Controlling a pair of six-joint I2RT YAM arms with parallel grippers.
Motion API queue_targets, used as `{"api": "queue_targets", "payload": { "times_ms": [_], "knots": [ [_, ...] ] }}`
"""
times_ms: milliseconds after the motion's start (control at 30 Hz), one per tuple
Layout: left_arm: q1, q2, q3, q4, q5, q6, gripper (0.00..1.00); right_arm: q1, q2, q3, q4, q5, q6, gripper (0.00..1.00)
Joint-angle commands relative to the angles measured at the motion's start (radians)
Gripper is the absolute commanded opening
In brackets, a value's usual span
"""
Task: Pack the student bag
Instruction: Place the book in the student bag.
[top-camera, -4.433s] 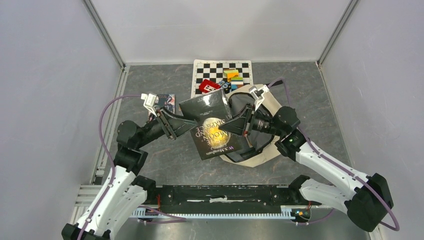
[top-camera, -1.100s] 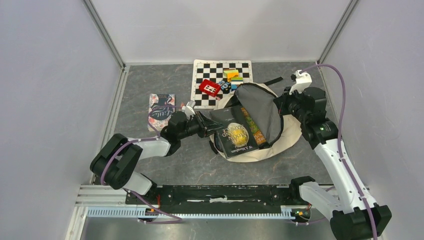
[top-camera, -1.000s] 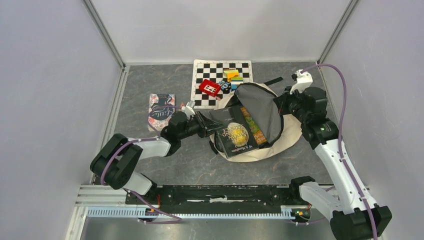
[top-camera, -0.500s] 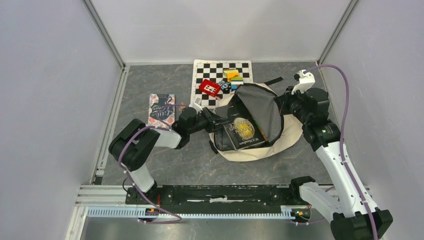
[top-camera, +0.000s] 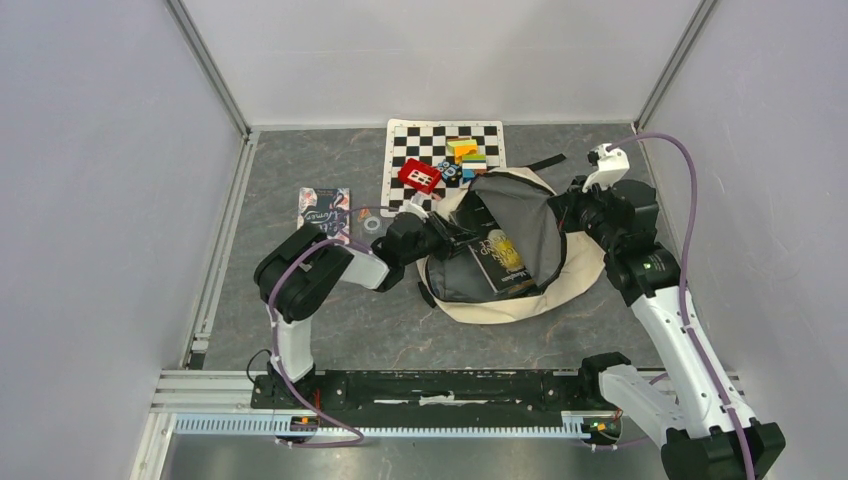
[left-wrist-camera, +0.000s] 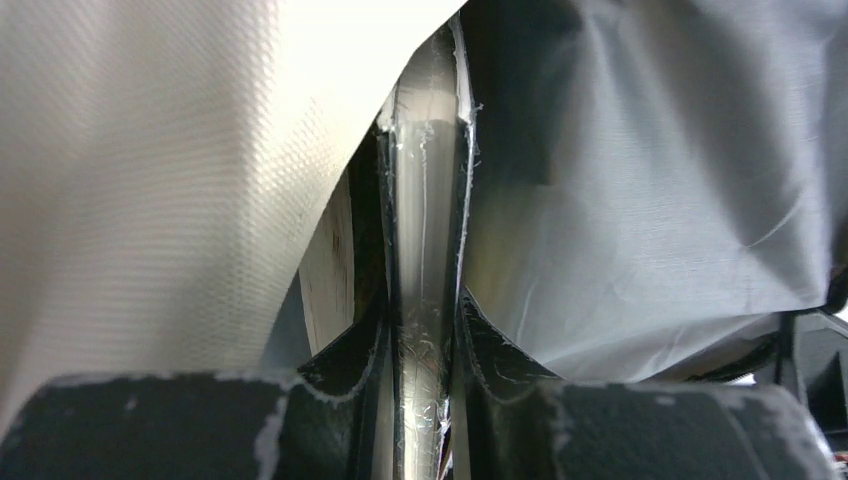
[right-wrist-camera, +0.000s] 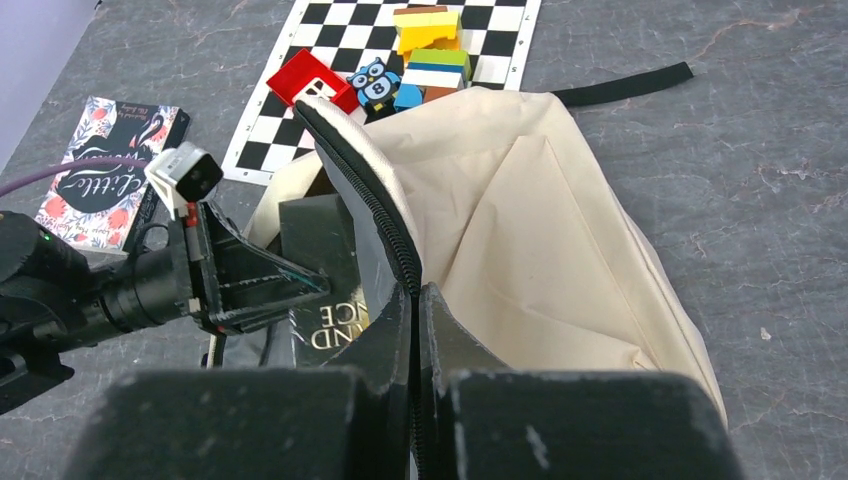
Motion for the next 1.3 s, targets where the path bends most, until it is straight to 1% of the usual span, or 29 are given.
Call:
{"api": "queue_targets", "payload": {
  "times_ms": [0, 67, 167, 267, 333, 433, 567, 633, 667, 700, 833, 1000, 1100, 1133, 1200, 1267],
  "knots": [
    [-0.047, 0.011, 0.075, 0.134, -0.062, 0.040, 0.02, -0.005, -0.027, -0.001, 0.100, 0.007, 0.007, 0.00],
    [-0.066, 0.013, 0.084, 0.109, -0.096, 0.071, 0.02, -0.005, -0.026, -0.002, 0.101, 0.006, 0.006, 0.00],
    [-0.088, 0.017, 0.121, 0.026, -0.133, 0.124, 0.03, -0.005, -0.025, -0.009, 0.107, 0.002, 0.010, 0.00],
    [-0.101, 0.027, 0.173, -0.078, -0.165, 0.175, 0.12, -0.005, -0.026, -0.016, 0.113, -0.001, 0.014, 0.00],
    [-0.109, 0.033, 0.206, -0.146, -0.185, 0.211, 0.16, -0.006, -0.023, -0.018, 0.115, -0.003, 0.016, 0.00],
    [-0.113, 0.040, 0.237, -0.222, -0.191, 0.254, 0.24, -0.005, -0.023, -0.020, 0.115, -0.001, 0.015, 0.00],
    [-0.113, 0.018, 0.238, -0.282, -0.195, 0.313, 0.42, -0.005, -0.031, -0.026, 0.113, 0.021, 0.007, 0.00],
    [-0.113, -0.005, 0.232, -0.302, -0.197, 0.345, 0.56, -0.005, -0.038, -0.031, 0.109, 0.050, -0.001, 0.00],
    [-0.113, -0.021, 0.232, -0.324, -0.196, 0.367, 0.63, -0.005, -0.037, -0.035, 0.108, 0.067, -0.007, 0.00],
    [-0.113, -0.040, 0.233, -0.347, -0.197, 0.388, 0.68, -0.005, -0.037, -0.040, 0.106, 0.084, -0.013, 0.00],
    [-0.113, -0.128, 0.215, -0.447, -0.209, 0.482, 0.79, -0.005, -0.025, -0.067, 0.106, 0.123, -0.033, 0.00],
    [-0.112, -0.272, 0.163, -0.581, -0.250, 0.579, 0.93, -0.005, 0.016, -0.128, 0.131, 0.221, -0.052, 0.00],
    [-0.103, -0.351, 0.153, -0.688, -0.250, 0.640, 0.99, -0.006, 0.055, -0.152, 0.133, 0.309, -0.067, 0.00],
    [-0.096, -0.372, 0.150, -0.726, -0.243, 0.661, 1.00, -0.005, 0.065, -0.157, 0.132, 0.337, -0.072, 0.02],
    [-0.054, -0.422, 0.143, -0.823, -0.208, 0.696, 1.00, -0.005, 0.084, -0.169, 0.135, 0.392, -0.088, 0.06],
    [0.019, -0.467, 0.132, -0.911, -0.155, 0.724, 1.00, -0.005, 0.100, -0.177, 0.136, 0.416, -0.098, 0.12]
  ]
}}
